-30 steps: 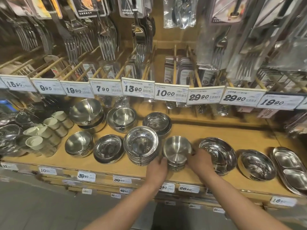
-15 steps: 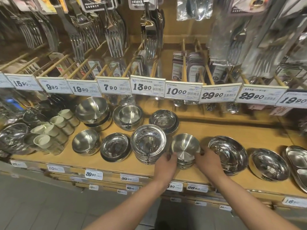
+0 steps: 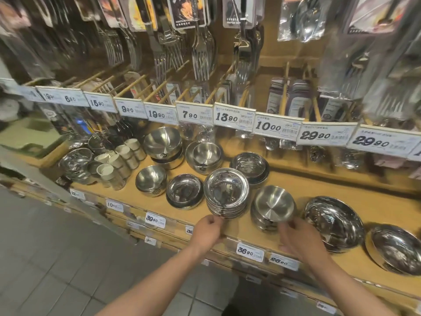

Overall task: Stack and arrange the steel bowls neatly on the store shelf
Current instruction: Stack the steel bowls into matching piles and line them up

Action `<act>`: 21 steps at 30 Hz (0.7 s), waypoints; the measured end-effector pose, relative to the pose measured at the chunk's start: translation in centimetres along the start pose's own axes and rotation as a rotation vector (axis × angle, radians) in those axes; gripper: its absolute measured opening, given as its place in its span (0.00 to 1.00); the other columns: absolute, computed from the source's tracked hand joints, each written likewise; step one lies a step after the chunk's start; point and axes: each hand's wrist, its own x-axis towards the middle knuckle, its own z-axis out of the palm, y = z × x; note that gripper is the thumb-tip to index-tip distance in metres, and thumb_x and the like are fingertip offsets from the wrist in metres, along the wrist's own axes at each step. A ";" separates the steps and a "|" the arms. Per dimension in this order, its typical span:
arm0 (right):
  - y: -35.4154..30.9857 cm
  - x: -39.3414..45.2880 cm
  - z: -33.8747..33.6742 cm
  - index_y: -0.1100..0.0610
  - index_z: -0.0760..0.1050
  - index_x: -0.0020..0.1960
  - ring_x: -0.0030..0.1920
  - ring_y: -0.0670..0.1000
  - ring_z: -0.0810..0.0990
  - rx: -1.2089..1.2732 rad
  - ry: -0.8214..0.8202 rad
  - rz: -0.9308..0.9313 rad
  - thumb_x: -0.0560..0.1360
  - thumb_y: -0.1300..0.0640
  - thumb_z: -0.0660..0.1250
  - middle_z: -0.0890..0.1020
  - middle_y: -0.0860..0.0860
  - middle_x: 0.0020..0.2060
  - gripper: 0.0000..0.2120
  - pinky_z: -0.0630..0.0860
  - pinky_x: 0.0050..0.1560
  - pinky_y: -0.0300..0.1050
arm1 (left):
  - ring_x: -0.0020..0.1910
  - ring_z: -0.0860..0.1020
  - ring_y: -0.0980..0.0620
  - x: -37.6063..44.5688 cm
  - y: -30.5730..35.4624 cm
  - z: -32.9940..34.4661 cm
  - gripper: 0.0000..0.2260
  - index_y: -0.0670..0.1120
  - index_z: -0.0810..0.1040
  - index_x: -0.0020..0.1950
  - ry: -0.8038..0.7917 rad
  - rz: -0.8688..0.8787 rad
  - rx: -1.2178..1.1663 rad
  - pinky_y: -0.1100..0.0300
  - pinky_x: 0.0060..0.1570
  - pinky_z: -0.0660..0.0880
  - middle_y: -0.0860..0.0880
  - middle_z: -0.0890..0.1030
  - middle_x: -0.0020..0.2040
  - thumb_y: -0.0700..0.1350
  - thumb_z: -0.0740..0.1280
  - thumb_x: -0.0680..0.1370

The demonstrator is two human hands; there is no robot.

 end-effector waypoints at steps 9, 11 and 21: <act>-3.6 -1.8 4.7 0.49 0.78 0.54 0.48 0.47 0.84 0.220 -0.310 -0.119 0.79 0.52 0.63 0.83 0.49 0.49 0.07 0.83 0.53 0.50 | 0.47 0.83 0.50 -1.5 -1.3 -8.6 0.07 0.43 0.78 0.56 0.214 -0.043 -0.189 0.59 0.43 0.80 0.44 0.84 0.50 0.45 0.63 0.83; -3.7 -1.6 5.8 0.52 0.77 0.59 0.45 0.45 0.85 0.185 -0.335 -0.106 0.79 0.51 0.63 0.83 0.49 0.49 0.11 0.84 0.51 0.48 | 0.43 0.83 0.54 -1.4 -1.4 -10.2 0.07 0.42 0.77 0.56 0.245 -0.036 -0.231 0.59 0.44 0.80 0.48 0.85 0.44 0.44 0.63 0.83; -9.5 1.1 16.1 0.44 0.72 0.66 0.46 0.46 0.84 0.207 -0.386 0.019 0.77 0.48 0.64 0.82 0.50 0.55 0.17 0.83 0.52 0.45 | 0.39 0.81 0.47 4.7 -2.8 -20.9 0.07 0.39 0.77 0.50 0.265 -0.023 -0.249 0.54 0.41 0.82 0.45 0.83 0.37 0.41 0.62 0.83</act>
